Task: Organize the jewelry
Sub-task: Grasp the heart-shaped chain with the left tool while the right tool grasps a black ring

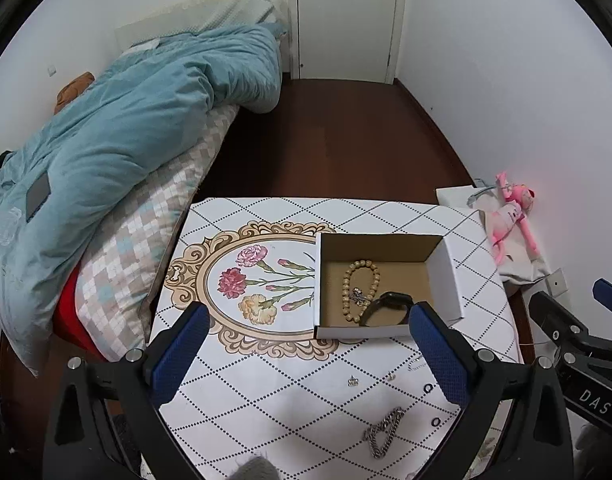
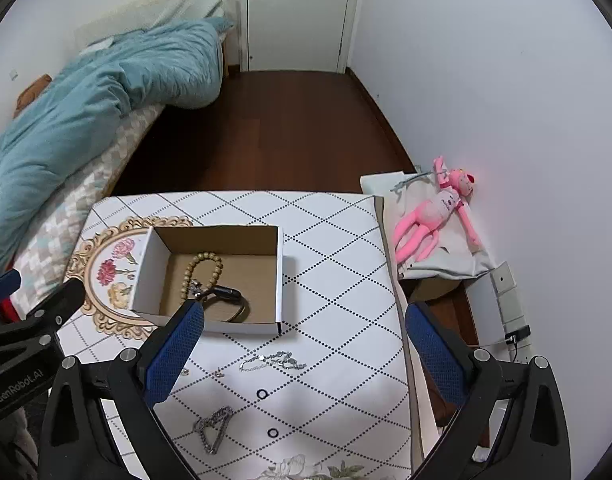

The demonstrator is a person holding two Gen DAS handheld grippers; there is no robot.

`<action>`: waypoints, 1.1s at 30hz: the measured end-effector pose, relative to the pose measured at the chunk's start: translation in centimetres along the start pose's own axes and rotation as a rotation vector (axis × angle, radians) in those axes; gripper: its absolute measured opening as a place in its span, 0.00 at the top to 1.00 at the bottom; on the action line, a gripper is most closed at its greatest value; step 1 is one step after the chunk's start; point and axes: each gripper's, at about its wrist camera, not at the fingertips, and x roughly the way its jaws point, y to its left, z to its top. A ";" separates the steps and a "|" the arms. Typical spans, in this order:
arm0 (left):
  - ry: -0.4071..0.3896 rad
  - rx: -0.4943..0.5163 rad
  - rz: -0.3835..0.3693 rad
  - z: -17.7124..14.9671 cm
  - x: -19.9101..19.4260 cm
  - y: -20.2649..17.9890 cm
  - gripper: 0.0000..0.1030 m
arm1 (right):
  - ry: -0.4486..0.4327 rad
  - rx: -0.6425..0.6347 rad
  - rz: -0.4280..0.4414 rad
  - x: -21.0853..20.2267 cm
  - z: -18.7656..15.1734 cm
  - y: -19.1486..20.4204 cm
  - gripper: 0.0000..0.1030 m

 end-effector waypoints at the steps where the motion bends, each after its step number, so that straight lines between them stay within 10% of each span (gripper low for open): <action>1: -0.002 0.000 -0.001 -0.1 -0.3 0.0 0.01 | -0.007 0.003 0.000 -0.5 -0.1 -0.1 0.01; 15: 0.102 0.025 0.005 -5.7 1.2 -0.5 0.01 | 0.131 0.074 0.065 0.7 -6.1 -1.9 0.02; 20: 0.233 0.045 0.051 -10.1 5.2 -0.5 0.01 | 0.316 0.097 0.138 6.5 -12.5 -1.1 0.38; 33: 0.403 0.050 0.021 -15.6 10.3 -1.1 0.07 | 0.357 0.068 0.168 11.8 -17.5 1.0 0.64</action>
